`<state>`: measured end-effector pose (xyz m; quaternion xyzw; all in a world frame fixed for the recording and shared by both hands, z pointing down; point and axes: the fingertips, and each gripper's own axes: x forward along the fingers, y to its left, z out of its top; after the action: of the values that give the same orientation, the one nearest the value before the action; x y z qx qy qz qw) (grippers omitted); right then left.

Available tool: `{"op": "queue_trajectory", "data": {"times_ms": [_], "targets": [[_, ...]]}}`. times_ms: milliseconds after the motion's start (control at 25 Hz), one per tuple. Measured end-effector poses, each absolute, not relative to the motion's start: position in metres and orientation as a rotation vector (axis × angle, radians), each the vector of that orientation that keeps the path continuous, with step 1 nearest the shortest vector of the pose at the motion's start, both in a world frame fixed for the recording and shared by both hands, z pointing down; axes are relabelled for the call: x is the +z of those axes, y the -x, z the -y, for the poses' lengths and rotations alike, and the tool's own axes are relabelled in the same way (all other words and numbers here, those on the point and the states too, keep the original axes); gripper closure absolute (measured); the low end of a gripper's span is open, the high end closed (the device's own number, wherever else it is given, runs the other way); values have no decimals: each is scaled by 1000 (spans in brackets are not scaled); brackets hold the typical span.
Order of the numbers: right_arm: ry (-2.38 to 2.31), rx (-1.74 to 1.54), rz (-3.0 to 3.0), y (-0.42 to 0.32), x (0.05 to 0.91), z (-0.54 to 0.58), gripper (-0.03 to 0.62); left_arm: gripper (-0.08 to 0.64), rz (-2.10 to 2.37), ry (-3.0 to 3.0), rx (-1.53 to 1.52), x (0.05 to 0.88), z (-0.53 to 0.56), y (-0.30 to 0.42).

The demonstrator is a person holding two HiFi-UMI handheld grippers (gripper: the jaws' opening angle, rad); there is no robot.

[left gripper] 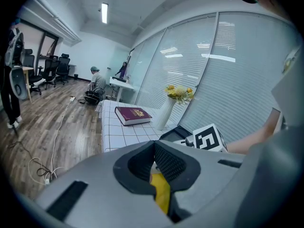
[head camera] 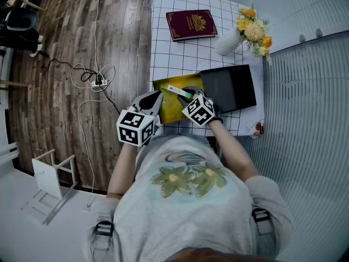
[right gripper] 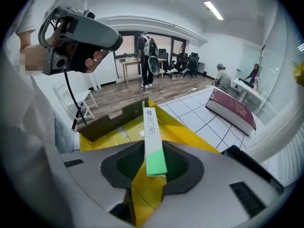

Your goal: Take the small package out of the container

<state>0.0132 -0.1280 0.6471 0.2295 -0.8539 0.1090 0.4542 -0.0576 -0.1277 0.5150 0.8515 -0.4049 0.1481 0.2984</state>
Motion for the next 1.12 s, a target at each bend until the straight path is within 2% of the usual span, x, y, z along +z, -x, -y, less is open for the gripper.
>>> {"op": "queue_trajectory", "data": {"times_ms": [200, 1120], "targets": [[-568, 287, 2113, -14, 647, 126, 499, 552, 1077, -2264, 391, 516, 127, 57], [-599, 318, 2137, -15, 632, 122, 502, 552, 1082, -2269, 384, 514, 125, 61]]}}
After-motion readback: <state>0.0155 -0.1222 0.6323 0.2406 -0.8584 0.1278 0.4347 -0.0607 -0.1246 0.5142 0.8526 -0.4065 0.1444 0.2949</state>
